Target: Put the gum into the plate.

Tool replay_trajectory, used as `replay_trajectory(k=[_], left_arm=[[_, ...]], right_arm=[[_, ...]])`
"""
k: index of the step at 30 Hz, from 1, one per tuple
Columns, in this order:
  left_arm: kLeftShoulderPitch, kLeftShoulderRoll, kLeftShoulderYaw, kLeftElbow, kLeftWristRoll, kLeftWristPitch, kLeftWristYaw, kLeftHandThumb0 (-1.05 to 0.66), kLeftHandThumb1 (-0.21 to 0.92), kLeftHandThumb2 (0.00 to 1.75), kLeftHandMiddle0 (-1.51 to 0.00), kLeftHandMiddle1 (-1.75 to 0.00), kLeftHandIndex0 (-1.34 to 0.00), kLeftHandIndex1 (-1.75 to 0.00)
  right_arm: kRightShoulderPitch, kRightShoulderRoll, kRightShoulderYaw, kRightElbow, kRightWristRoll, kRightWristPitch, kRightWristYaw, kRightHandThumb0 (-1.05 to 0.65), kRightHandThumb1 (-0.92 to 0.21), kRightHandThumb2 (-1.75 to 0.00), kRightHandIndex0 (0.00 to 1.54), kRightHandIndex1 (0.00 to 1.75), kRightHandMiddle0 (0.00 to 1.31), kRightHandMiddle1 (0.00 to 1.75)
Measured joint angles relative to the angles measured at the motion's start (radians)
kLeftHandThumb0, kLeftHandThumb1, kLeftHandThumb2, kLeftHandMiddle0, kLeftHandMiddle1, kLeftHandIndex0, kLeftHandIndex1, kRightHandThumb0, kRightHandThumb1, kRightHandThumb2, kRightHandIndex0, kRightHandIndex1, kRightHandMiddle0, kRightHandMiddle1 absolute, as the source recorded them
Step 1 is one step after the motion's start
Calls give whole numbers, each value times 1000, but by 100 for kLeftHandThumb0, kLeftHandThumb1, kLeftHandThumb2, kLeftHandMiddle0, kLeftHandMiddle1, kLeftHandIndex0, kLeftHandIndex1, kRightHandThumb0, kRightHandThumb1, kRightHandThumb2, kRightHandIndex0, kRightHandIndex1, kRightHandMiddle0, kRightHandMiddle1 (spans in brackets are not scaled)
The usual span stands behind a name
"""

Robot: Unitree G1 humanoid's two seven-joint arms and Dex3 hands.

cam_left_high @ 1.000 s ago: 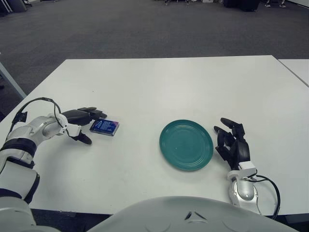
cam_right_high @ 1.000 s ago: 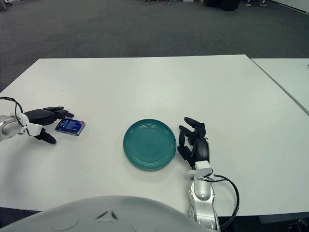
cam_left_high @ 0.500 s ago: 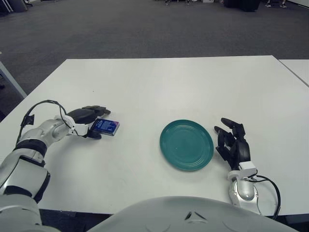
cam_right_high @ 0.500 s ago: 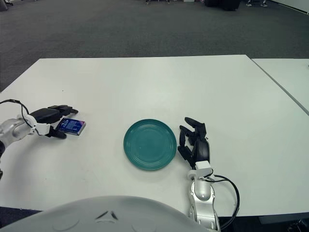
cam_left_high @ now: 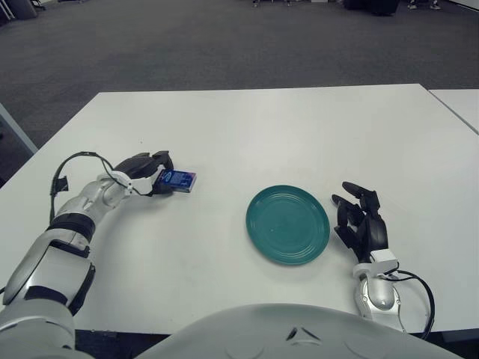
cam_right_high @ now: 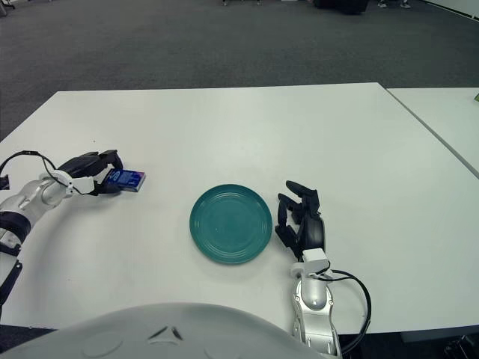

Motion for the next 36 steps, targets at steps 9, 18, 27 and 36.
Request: replay_trajectory(k=[9,18,27,36], left_arm=[[55,7,7,-146,-30,66,-135,-46,39,122,-103,-175,-56,-175],[67,24,13,-176,-79,59,-252,-48,34,129,-113,-175,-60,-175],[121,31,64,-286,-177,72,-357,-49,29,135,-119,-175,-64,-175],[203,17,188,-586,-314,178,-399,-50,26,138,-120,-175,-65,-175]], right_arm=[[-2,0,1,2,1,0,0,-64,-92,-75,43,52,0,104],[-4,0,-1,4,3,0,1,-64,-92,-75,44,52,0,106],[-10,-1,-7,9,7,0,6,-64,-92,-74,44,52,0,106],[-14,-3,-10,12,9,-1,9,-64,-92,-74,44,52,0,105]])
